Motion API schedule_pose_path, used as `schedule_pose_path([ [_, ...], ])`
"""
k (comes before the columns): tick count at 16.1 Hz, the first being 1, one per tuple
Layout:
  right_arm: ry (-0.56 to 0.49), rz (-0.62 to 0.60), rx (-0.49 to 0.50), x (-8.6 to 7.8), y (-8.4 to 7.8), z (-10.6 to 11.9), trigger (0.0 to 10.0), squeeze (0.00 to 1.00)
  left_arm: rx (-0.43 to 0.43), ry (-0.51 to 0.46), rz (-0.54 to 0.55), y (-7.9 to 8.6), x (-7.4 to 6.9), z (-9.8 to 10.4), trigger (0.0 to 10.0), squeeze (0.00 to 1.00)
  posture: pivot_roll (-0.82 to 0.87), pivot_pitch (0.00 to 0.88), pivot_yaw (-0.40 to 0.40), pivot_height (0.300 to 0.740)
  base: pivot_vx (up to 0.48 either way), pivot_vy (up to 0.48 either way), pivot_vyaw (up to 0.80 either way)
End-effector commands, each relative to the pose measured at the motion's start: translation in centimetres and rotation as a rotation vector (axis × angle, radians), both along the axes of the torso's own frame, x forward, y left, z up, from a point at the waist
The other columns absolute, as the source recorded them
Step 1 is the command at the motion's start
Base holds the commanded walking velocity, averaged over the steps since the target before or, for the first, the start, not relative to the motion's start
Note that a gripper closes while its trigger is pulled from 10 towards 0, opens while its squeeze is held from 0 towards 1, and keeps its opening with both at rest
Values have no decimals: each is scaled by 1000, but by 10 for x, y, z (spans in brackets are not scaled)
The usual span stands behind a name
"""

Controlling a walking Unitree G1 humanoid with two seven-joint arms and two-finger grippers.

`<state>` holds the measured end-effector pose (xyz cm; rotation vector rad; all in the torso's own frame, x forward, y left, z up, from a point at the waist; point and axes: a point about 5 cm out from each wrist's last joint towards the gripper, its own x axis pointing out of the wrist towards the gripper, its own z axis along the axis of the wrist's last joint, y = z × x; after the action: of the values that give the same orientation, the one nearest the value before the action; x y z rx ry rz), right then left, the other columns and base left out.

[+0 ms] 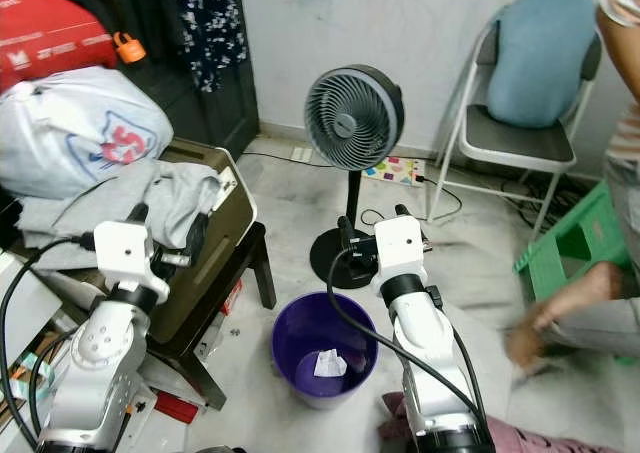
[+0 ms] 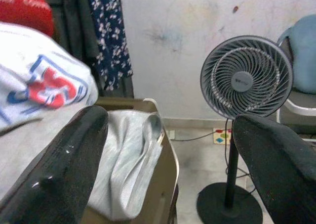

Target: Clean up the room

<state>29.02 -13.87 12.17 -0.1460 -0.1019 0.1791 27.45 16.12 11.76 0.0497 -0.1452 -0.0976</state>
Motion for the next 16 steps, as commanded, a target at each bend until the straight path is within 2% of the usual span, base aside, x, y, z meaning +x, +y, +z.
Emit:
schedule_pose_path([
  [1, 1, -20, 20, -1, -4, 2, 10000, 0, 5, -13, 7, 0, -1, 4, 10000, 0, -72, 0, -17, 740, 0, 0, 0],
  [6, -17, 35, -12, -2, 4, 6, 10000, 0, 0, -8, 12, 1, -6, 4, 10000, 0, -79, 0, -18, 740, 0, 0, 110],
  [8, -27, 3, -11, -7, -1, 11, 10000, 0, -13, 31, -47, -3, -16, -1, 10000, 0, -98, 0, 9, 740, 0, 0, 800],
  [10, -13, -22, -1, -9, -5, 7, 10000, 0, -13, 49, -70, -7, -19, -4, 10000, 0, -103, 4, 15, 740, 0, 0, 800],
  [16, 13, 11, -3, -15, 1, 5, 10000, 0, -20, 42, -100, -18, -20, 1, 10000, 0, -102, 28, -17, 740, 0, 0, 800],
])
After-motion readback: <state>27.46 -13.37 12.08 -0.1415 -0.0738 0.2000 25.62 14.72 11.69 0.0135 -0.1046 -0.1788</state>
